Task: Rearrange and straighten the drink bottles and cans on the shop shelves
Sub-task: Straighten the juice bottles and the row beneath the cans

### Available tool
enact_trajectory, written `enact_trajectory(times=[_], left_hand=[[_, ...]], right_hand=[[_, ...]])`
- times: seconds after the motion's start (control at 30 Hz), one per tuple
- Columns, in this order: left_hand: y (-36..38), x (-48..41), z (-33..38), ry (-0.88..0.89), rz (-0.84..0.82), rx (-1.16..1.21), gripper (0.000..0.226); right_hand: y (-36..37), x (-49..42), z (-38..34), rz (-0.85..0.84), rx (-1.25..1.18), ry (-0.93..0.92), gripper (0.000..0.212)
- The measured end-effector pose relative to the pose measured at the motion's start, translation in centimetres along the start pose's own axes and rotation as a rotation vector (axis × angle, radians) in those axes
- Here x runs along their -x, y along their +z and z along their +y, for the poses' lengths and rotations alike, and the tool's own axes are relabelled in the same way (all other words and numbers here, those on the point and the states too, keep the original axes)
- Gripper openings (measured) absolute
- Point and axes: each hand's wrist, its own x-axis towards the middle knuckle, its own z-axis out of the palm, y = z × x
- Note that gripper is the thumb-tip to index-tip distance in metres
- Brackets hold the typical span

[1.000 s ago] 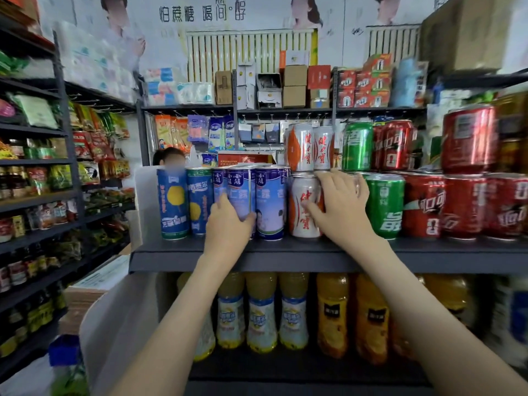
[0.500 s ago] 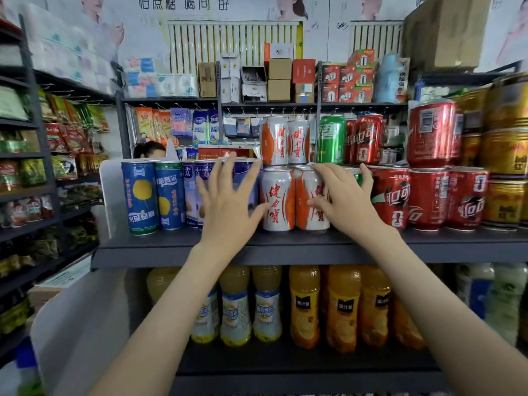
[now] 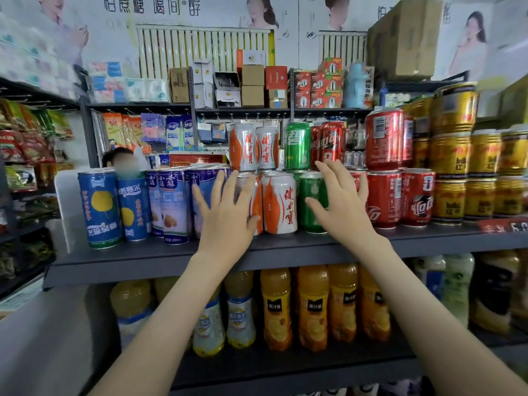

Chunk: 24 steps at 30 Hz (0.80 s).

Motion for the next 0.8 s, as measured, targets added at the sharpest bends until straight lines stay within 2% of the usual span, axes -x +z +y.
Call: enact_trajectory(times=[0.1, 0.2, 0.33, 0.43, 0.57, 0.67, 0.8], left_hand=[[0.4, 2.8, 2.1, -0.008, 0.112, 0.196, 0.056], [1.0, 7.3, 4.6, 0.039, 0.198, 0.361, 0.045], [3.1, 14.1, 7.1, 0.023, 0.260, 0.527, 0.038], [5.2, 17.8, 8.4, -0.138, 0.104, 0.617, 0.043], [7.4, 19.3, 9.9, -0.386, -0.204, 0.642, 0.073], [8.3, 18.7, 11.6, -0.603, -0.370, 0.731, 0.076], [10.3, 18.6, 14.2, -0.668, -0.452, 0.678, 0.065]], right_hand=[[-0.2, 2.9, 0.5, 0.087, -0.031, 0.060, 0.057], [-0.1, 7.5, 0.2, 0.173, -0.058, 0.010, 0.046], [0.2, 13.6, 0.2, 0.181, -0.104, 0.012, 0.027], [1.1, 18.0, 1.7, 0.039, -0.158, 0.202, 0.026], [1.8, 22.3, 4.4, -0.178, -0.220, 0.514, 0.041], [1.9, 23.6, 6.1, -0.244, -0.210, 0.555, 0.048], [2.2, 23.9, 8.4, -0.258, -0.192, 0.601, 0.054]])
